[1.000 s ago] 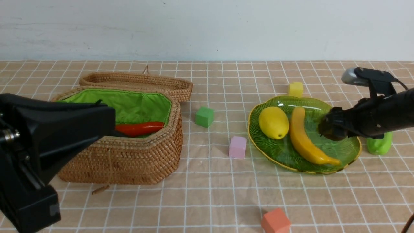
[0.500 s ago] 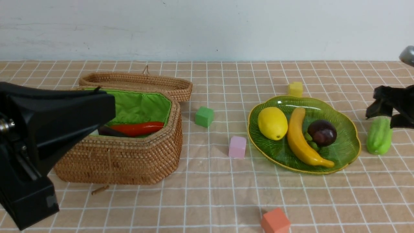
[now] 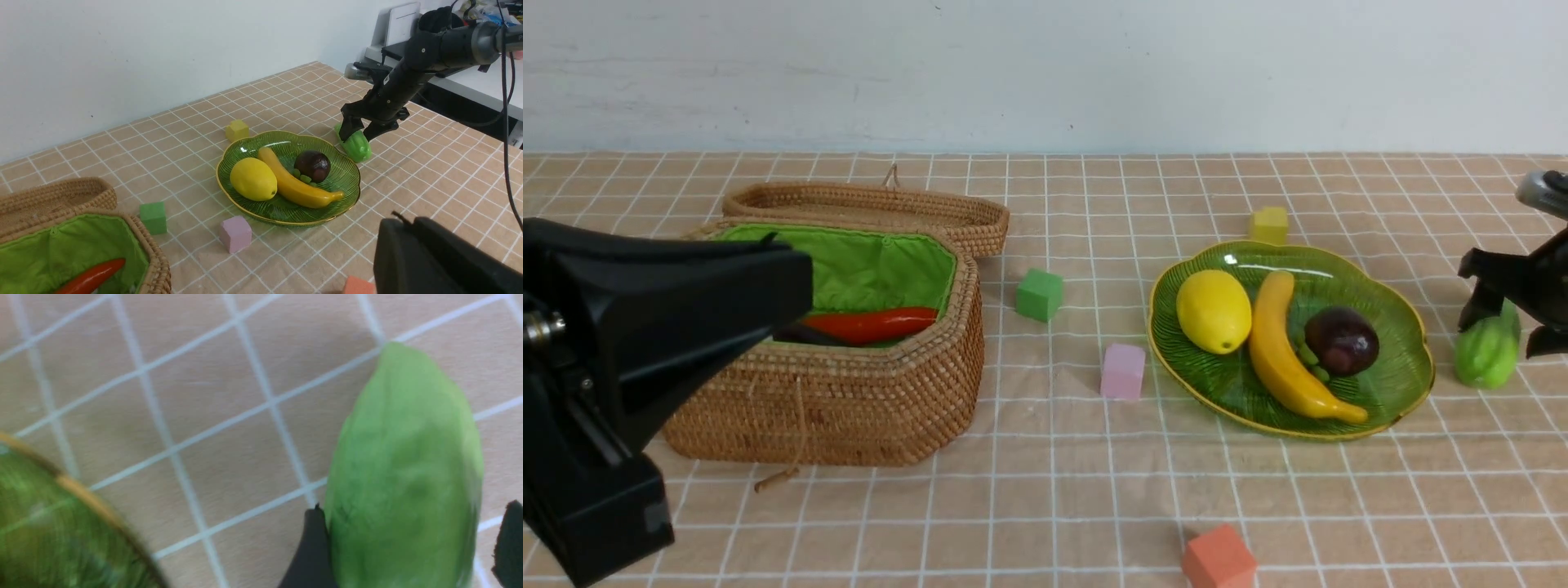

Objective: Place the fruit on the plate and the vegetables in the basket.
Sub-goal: Take a chayote with your right arm and place it on the basket on the left.

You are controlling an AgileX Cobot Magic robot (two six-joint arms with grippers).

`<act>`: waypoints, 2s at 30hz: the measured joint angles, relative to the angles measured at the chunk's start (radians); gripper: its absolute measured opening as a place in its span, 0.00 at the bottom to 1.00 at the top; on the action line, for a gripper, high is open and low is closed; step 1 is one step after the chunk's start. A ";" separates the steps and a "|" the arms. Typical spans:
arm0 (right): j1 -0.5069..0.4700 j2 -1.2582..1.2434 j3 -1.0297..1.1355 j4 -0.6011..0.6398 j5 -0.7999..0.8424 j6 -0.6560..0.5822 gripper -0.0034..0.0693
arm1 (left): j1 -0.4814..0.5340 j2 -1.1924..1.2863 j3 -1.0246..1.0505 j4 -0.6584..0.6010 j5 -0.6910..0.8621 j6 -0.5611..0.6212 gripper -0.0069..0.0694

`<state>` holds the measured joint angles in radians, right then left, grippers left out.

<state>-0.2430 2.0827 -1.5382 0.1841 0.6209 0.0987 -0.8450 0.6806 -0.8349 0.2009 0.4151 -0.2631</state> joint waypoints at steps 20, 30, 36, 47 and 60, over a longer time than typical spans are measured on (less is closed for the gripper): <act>0.000 0.050 -0.027 -0.031 0.028 -0.059 0.69 | 0.000 0.000 0.000 -0.003 0.060 -0.025 0.13; 0.166 -0.286 -0.015 0.184 0.207 -0.275 0.69 | 0.000 -0.016 0.000 0.121 0.099 -0.136 0.13; 0.530 -0.315 -0.140 0.461 0.161 -0.642 0.69 | 0.000 -0.094 -0.003 0.439 0.266 -0.525 0.14; 0.908 -0.003 -0.426 0.573 -0.099 -0.968 0.69 | 0.000 -0.124 -0.006 0.556 0.444 -0.676 0.14; 0.870 -0.095 -0.479 0.471 0.197 -0.745 0.83 | 0.000 -0.151 0.003 0.527 0.313 -0.628 0.14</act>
<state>0.6271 1.9876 -2.0172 0.6549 0.8183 -0.6465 -0.8450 0.5297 -0.8320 0.7280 0.7286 -0.8911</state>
